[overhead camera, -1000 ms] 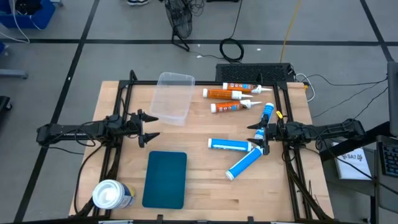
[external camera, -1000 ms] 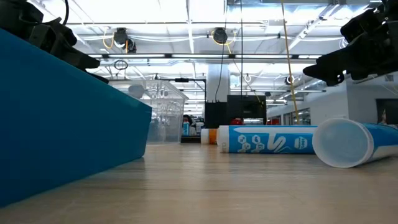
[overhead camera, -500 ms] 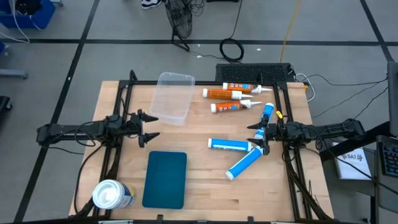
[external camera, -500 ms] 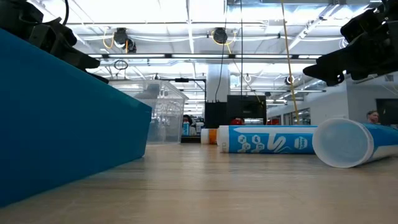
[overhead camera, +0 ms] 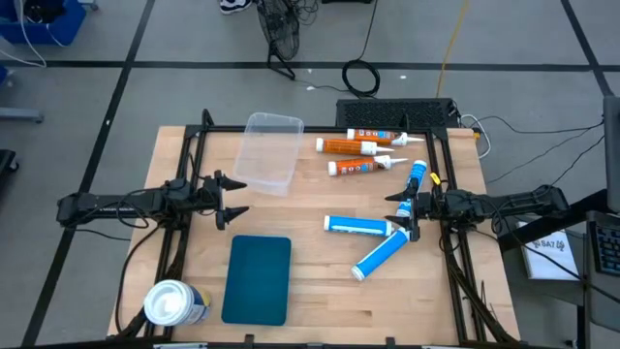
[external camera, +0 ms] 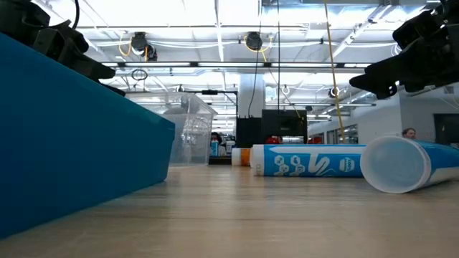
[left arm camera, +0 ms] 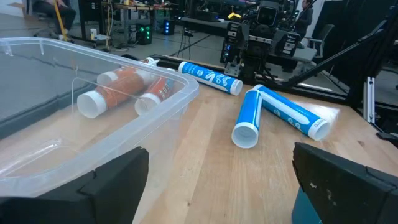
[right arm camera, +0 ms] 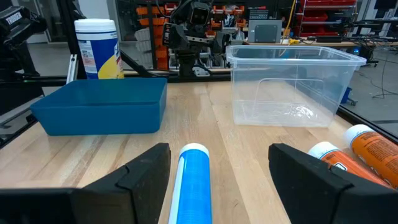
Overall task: Pick & place silicon tubes, Sealant and Lysol wipes
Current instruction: Put the bottom orange sealant into the blue bin
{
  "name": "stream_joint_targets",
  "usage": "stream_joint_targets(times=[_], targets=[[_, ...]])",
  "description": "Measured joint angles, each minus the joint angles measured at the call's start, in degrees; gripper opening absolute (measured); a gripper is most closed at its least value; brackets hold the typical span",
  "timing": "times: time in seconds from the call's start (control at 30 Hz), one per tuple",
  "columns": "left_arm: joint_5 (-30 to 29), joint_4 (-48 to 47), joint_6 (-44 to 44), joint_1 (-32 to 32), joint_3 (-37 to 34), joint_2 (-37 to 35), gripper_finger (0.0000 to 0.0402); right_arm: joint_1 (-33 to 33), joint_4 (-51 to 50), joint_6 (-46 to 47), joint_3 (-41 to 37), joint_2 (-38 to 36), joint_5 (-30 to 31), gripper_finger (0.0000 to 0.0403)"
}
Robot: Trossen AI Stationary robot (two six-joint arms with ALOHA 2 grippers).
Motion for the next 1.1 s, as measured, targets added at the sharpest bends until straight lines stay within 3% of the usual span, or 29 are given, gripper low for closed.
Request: stream_joint_targets(times=[0.27,0.57,1.0,1.1], targets=[[0.0,0.0,0.0,0.0,0.0,0.0,0.0392,0.0,1.4,1.8,0.0,0.0,0.0,0.0254],[0.0,0.0,0.0,0.0,0.0,0.0,0.0392,0.0,6.4,21.1,0.0,0.0,0.0,0.0254],[0.0,0.0,0.0,0.0,0.0,0.0,0.0392,0.0,6.6,20.4,0.0,0.0,1.7,0.0254],[0.0,0.0,0.0,0.0,0.0,0.0,0.0392,0.0,6.6,16.6,0.0,0.0,1.9,0.0254]])
